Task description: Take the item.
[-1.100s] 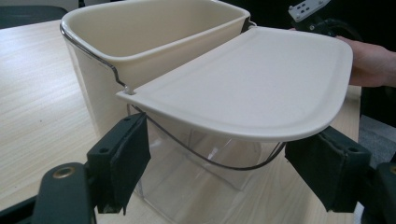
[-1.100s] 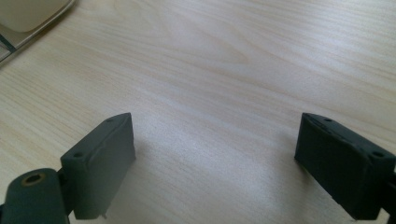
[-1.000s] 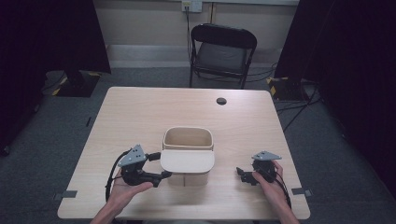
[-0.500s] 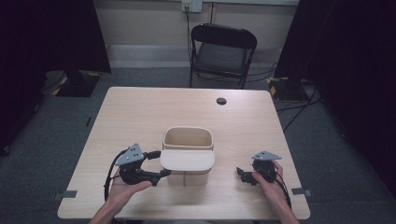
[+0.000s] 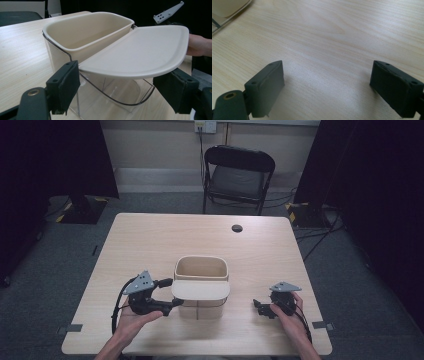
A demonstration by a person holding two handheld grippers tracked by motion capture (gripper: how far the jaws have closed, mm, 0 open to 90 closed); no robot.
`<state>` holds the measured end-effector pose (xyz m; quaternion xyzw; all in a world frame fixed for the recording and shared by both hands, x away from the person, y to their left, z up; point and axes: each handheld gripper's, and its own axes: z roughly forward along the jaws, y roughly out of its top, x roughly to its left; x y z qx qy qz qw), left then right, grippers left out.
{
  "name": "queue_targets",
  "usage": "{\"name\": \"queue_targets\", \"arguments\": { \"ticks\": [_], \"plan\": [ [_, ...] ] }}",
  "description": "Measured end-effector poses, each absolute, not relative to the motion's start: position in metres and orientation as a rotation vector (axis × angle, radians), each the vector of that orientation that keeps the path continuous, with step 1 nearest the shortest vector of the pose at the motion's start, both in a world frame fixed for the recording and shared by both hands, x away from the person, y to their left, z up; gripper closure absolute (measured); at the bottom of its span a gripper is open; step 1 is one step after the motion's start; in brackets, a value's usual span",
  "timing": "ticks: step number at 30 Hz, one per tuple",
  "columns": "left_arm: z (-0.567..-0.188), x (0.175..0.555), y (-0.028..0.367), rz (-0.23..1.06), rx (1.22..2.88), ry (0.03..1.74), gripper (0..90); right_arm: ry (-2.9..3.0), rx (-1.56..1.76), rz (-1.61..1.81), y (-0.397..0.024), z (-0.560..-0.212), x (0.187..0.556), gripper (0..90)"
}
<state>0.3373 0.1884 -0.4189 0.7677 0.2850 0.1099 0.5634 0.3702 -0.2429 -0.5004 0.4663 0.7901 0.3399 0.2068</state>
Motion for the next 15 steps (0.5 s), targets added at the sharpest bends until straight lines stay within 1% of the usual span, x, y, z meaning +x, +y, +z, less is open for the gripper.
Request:
{"name": "queue_targets", "arguments": {
  "ticks": [15],
  "plan": [
    [-0.4195,0.3434,0.1892,0.240,1.807,0.676,20.7,2.200,1.299,0.947,-0.2429,-0.5004,0.3702,11.2]
  ]
}}
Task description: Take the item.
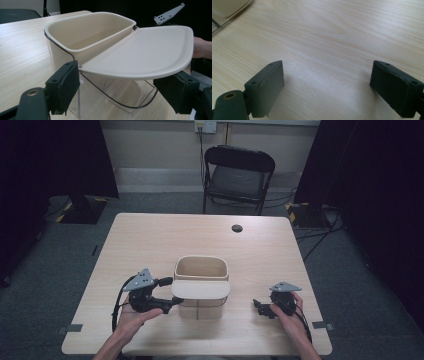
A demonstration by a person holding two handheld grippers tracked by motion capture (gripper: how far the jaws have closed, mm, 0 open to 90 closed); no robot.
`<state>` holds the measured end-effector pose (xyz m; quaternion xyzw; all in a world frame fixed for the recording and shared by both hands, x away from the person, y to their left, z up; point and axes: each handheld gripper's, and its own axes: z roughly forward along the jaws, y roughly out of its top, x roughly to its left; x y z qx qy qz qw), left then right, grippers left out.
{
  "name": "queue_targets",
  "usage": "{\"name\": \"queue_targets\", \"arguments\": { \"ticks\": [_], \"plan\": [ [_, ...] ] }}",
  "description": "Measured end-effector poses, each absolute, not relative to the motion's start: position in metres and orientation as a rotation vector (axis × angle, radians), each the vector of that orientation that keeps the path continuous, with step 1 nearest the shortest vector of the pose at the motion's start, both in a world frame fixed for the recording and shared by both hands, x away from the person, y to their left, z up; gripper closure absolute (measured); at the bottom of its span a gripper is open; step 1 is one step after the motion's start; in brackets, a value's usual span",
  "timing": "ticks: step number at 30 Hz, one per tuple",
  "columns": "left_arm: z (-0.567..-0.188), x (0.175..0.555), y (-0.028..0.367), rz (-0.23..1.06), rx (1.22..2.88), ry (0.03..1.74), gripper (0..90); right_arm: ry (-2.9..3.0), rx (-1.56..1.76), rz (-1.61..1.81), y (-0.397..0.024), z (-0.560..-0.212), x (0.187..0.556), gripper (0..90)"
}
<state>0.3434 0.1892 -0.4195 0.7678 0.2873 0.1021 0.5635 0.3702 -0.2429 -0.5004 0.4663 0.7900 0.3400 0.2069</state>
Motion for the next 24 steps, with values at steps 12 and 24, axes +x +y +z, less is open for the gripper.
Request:
{"name": "queue_targets", "arguments": {
  "ticks": [12,24],
  "plan": [
    [-0.4160,0.3463,0.1888,0.236,1.832,0.663,20.6,2.200,1.299,0.947,-0.2428,-0.5004,0.3702,11.2],
    [-0.4105,0.3461,0.1887,0.239,1.841,0.647,21.7,2.200,1.299,0.947,-0.2428,-0.5004,0.3702,11.2]
  ]
}}
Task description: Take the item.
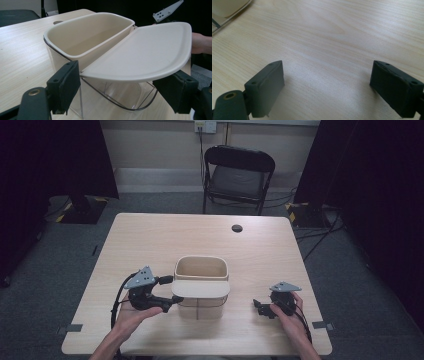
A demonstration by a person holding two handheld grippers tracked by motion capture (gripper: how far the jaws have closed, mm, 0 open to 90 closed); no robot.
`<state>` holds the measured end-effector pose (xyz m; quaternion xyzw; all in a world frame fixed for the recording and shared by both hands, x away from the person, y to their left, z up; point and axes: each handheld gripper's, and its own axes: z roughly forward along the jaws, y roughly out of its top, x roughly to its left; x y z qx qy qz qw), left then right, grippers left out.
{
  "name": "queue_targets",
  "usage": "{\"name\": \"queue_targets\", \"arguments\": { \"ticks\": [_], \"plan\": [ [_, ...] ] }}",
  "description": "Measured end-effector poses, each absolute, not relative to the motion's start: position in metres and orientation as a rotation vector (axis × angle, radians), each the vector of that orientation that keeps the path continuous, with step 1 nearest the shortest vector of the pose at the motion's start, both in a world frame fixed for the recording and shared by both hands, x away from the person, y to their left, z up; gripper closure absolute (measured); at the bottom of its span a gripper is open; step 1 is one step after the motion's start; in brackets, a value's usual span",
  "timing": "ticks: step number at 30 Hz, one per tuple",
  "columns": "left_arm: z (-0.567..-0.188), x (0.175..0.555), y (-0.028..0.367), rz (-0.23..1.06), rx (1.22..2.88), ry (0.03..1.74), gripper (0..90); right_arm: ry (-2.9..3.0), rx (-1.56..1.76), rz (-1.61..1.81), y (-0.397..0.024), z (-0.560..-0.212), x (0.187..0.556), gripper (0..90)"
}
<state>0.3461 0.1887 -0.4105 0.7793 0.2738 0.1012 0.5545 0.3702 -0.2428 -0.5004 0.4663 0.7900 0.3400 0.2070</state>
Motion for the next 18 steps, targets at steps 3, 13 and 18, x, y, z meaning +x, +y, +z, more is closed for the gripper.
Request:
{"name": "queue_targets", "arguments": {
  "ticks": [3,13,18],
  "plan": [
    [-0.4092,0.3460,0.1895,0.245,1.841,0.643,21.6,2.200,1.299,0.947,-0.2428,-0.5004,0.3702,11.2],
    [-0.4075,0.3444,0.1884,0.253,1.843,0.634,21.4,2.200,1.299,0.947,-0.2428,-0.5004,0.3702,11.2],
    [-0.4063,0.3426,0.1872,0.267,1.839,0.624,21.6,2.200,1.299,0.947,-0.2428,-0.5004,0.3702,11.2]
  ]
}}
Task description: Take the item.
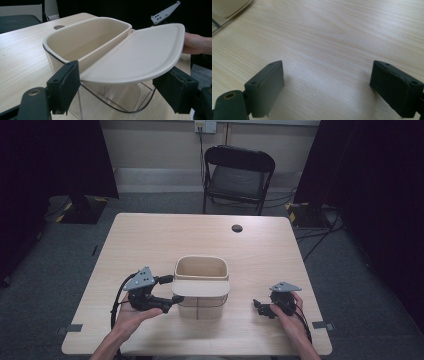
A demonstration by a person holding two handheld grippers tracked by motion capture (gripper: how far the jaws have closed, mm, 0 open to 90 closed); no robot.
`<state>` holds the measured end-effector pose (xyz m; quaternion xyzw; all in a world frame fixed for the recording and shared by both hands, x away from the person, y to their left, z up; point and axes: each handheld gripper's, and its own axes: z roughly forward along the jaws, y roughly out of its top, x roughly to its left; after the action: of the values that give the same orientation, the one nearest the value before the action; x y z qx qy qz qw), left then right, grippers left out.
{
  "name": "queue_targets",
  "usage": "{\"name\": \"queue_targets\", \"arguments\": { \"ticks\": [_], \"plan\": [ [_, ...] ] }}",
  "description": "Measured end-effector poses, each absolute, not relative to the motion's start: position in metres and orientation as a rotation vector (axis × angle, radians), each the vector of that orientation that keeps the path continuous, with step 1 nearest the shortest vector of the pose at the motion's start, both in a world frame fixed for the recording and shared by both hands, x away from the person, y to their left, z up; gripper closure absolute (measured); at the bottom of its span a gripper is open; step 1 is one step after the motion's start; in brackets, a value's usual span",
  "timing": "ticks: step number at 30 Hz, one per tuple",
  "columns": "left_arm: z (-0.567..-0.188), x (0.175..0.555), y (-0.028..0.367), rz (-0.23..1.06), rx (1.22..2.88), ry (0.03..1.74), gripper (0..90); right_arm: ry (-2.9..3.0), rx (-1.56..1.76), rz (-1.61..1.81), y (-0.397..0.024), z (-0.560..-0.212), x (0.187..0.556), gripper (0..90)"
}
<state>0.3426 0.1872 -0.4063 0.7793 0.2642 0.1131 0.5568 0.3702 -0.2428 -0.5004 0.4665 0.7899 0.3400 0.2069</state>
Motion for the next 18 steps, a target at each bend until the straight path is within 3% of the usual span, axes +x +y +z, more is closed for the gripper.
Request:
{"name": "queue_targets", "arguments": {
  "ticks": [18],
  "plan": [
    [-0.4012,0.3463,0.1845,0.235,1.837,0.622,23.3,2.200,1.300,0.947,-0.2428,-0.5004,0.3701,11.2]
  ]
}}
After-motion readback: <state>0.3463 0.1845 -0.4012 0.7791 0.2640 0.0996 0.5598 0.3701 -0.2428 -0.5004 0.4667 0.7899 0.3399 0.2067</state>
